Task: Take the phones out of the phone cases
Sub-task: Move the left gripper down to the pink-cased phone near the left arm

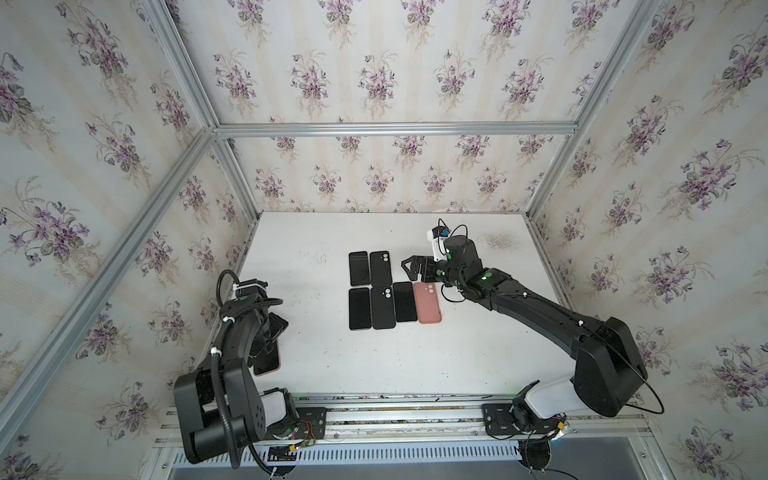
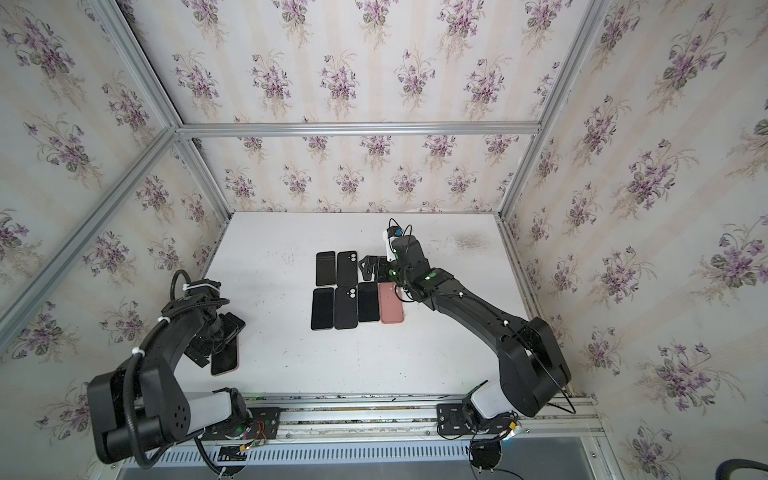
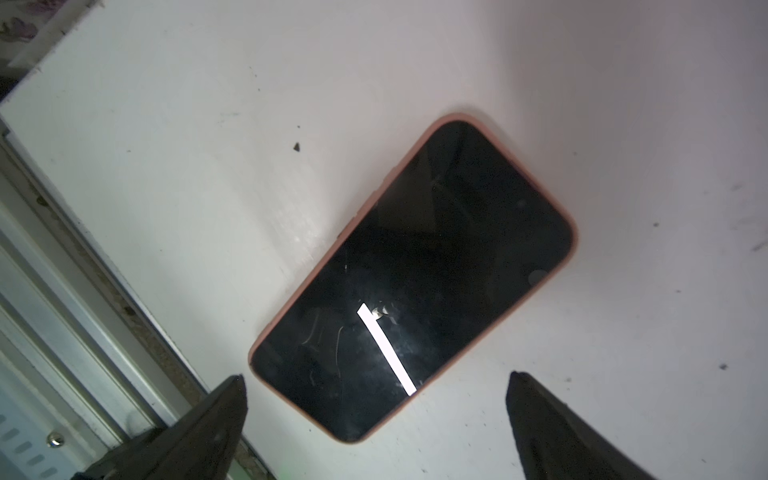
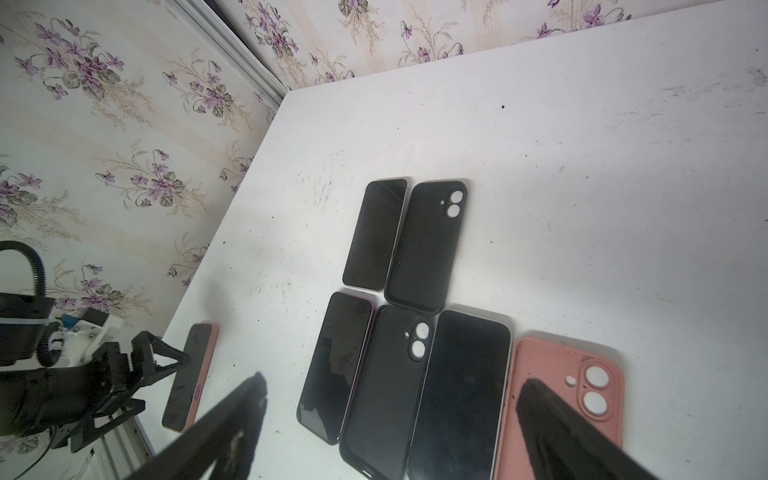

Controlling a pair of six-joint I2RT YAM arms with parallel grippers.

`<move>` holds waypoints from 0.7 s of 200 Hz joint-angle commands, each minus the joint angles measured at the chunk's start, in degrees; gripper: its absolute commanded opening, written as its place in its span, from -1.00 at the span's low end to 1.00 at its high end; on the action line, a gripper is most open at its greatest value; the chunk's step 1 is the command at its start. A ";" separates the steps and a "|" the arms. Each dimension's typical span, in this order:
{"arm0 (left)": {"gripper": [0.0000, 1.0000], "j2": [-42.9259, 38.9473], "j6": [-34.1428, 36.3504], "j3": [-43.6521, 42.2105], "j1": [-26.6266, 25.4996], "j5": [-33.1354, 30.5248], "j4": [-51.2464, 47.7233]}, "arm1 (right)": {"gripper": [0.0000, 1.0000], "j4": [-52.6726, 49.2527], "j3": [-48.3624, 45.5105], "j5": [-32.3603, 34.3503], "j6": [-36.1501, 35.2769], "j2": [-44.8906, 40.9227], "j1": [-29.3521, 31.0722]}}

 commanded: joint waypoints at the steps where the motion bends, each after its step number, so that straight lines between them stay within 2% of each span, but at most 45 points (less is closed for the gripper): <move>1: 0.99 1.82 4.11 1.20 0.43 -3.30 -0.47 | 0.95 1.84 1.07 -0.32 1.30 0.16 -0.03; 50: 0.99 6.16 9.62 1.50 2.03 -3.37 2.23 | 0.93 3.20 -0.04 0.17 3.71 0.06 0.02; 140: 0.99 12.10 15.79 1.81 5.10 6.93 8.93 | 0.87 6.66 -1.16 1.17 6.46 -0.37 -0.04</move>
